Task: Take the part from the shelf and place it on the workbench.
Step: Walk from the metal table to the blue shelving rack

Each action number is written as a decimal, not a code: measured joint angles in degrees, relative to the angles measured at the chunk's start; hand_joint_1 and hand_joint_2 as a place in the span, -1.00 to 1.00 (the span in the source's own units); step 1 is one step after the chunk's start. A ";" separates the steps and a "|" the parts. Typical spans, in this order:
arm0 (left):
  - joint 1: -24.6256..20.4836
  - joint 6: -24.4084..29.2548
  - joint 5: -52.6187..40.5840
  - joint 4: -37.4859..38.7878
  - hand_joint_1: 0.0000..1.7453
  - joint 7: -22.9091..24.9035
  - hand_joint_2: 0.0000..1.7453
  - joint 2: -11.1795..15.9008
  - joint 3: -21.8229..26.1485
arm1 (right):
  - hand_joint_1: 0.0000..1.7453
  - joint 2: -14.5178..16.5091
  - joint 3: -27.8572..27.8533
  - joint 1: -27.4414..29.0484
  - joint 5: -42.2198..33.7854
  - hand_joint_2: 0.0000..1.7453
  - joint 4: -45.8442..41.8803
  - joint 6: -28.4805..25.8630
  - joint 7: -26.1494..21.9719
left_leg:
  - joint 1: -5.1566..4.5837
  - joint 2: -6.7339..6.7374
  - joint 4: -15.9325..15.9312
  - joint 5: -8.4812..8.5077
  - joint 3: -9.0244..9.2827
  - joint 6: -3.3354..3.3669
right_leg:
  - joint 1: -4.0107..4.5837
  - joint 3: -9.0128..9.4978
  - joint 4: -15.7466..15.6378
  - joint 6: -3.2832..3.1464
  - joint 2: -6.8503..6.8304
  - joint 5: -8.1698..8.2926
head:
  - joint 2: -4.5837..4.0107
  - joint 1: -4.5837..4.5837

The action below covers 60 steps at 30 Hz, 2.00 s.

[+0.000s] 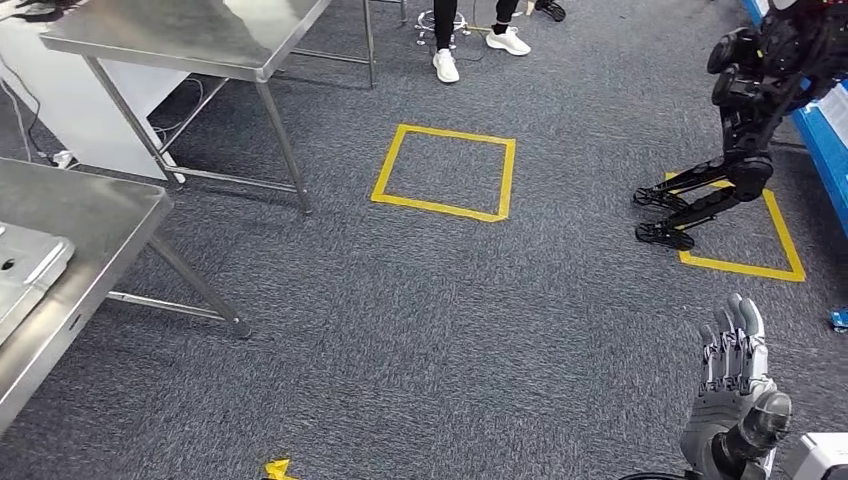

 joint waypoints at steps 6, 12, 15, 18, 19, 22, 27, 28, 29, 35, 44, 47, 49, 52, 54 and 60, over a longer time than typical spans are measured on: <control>-0.22 -0.04 0.00 -0.04 -1.00 0.01 -1.00 0.71 -0.02 | -1.00 0.03 0.02 -0.04 0.02 -1.00 -0.32 0.04 0.00 | 0.59 -6.29 13.24 -6.80 -5.95 -1.09 | -0.45 1.63 -1.14 -1.37 4.37 0.24 | 0.00 -0.46; 0.30 -0.01 0.00 -0.03 -1.00 -0.17 -1.00 1.99 -0.07 | -1.00 0.07 0.04 -0.07 0.02 -1.00 -0.32 0.16 0.04 | 1.04 -10.49 5.81 2.04 -6.17 -1.08 | -0.69 2.32 -0.38 -0.63 9.97 -0.90 | 0.01 -0.50; 0.14 0.03 0.00 -0.02 -1.00 -0.07 -1.00 2.08 -0.07 | -1.00 0.04 0.06 -0.14 0.03 -1.00 -0.36 0.17 0.10 | 1.09 -12.02 1.94 2.99 -4.76 -0.30 | -0.88 1.92 0.06 0.54 12.40 -1.49 | 0.00 -0.46; -0.04 0.04 -0.03 -0.04 -1.00 -0.21 -1.00 1.91 -0.07 | -1.00 -0.01 -0.02 -0.05 0.13 -1.00 -0.37 0.19 0.10 | 1.03 -9.48 1.53 2.99 -4.35 0.99 | -1.06 0.98 1.79 1.27 10.28 -2.67 | 0.01 -0.32; -0.09 0.04 -0.04 -0.04 -1.00 -0.25 -1.00 1.71 -0.07 | -1.00 -0.02 -0.03 -0.11 0.20 -1.00 -0.37 0.20 0.09 | 1.01 -8.68 1.41 2.99 -4.26 1.34 | -1.05 -0.37 4.56 1.38 8.10 -4.11 | 0.01 -0.21; 0.07 0.07 -0.04 -0.03 -1.00 -0.20 -1.00 0.90 -0.05 | -1.00 -0.03 -0.03 -0.20 0.33 -1.00 -0.36 0.21 0.09 | 0.52 -6.33 1.40 2.62 -4.11 1.97 | -1.05 -6.49 16.10 1.72 4.49 -8.79 | 0.01 -0.06; 0.08 0.18 -0.04 -0.03 -1.00 -0.22 -1.00 0.48 -0.06 | -1.00 -0.03 -0.05 -0.20 0.36 -1.00 -0.38 0.25 0.10 | -0.43 -2.71 1.46 1.71 -2.98 2.06 | 0.08 -1.44 5.59 -0.13 0.78 -2.22 | 0.01 -0.07; 0.03 0.16 -0.04 -0.03 -1.00 -0.23 -1.00 0.48 -0.07 | -1.00 -0.03 -0.05 -0.25 0.38 -1.00 -0.40 0.27 0.11 | -0.55 -2.15 1.44 1.49 -2.70 1.89 | 0.52 0.11 2.56 -0.66 -0.60 -1.24 | 0.01 -0.08; 0.01 0.13 -0.04 -0.03 -1.00 -0.24 -1.00 0.48 -0.07 | -1.00 -0.04 -0.06 -0.29 0.40 -1.00 -0.49 0.30 0.13 | -0.60 -1.47 1.42 1.30 -2.47 1.65 | 0.89 0.91 0.84 -1.07 -1.36 -0.86 | 0.01 -0.09; -0.43 0.04 -0.04 -0.04 -1.00 -0.30 -1.00 0.73 -0.07 | -1.00 -0.01 -0.08 -0.07 0.47 -1.00 -0.84 0.37 0.21 | -0.25 -4.83 6.54 -2.67 -3.66 -0.23 | 0.10 2.16 -1.80 -1.92 2.96 0.59 | 0.01 -0.28; 0.00 0.07 -0.04 -0.03 -1.00 -0.02 -1.00 1.46 -0.07 | -1.00 0.04 0.01 -0.04 0.46 -1.00 -0.83 0.38 0.63 | 1.02 -10.71 2.81 2.10 -3.64 -1.20 | -0.94 1.84 -0.14 -0.24 10.34 -0.43 | 0.00 -0.39; -0.19 0.08 -0.04 -0.04 -1.00 0.11 -1.00 1.43 -0.07 | -1.00 0.02 -0.01 -0.01 0.46 -1.00 -0.85 0.40 0.72 | 0.92 -9.94 1.66 2.04 -3.05 0.16 | -1.12 1.41 -0.11 0.75 12.28 -0.45 | 0.00 -0.35; -0.27 0.09 -0.04 -0.04 -1.00 0.00 -1.00 1.07 -0.06 | -1.00 -0.02 -0.05 0.11 0.46 -1.00 -0.85 0.40 0.72 | 0.98 -8.45 1.57 2.16 -3.00 0.97 | -1.06 0.74 1.08 1.11 11.07 -1.16 | 0.00 -0.25; -0.26 0.08 -0.04 -0.04 -1.00 -0.05 -1.00 0.45 -0.04 | -1.00 -0.06 -0.08 0.10 0.46 -1.00 -0.85 0.40 0.72 | 0.66 -6.44 1.50 2.10 -3.10 1.82 | -0.90 -4.49 11.65 1.36 5.69 -6.26 | 0.00 0.03; -0.08 0.08 -0.04 -0.04 -1.00 -0.03 -1.00 0.26 -0.04 | -1.00 -0.05 -0.07 0.10 0.46 -1.00 -0.83 0.40 0.72 | 0.26 -4.94 1.51 1.91 -3.09 2.11 | -0.90 -7.74 17.81 1.21 4.44 -8.11 | 0.00 0.03; -0.14 0.03 -0.04 -0.04 -1.00 -0.05 -1.00 0.14 -0.05 | -1.00 -0.05 -0.07 -0.05 0.46 -1.00 -0.90 0.42 0.72 | -0.62 -0.92 1.47 1.01 -2.03 1.77 | 1.14 0.17 1.69 -1.85 -1.01 -0.48 | 0.01 0.02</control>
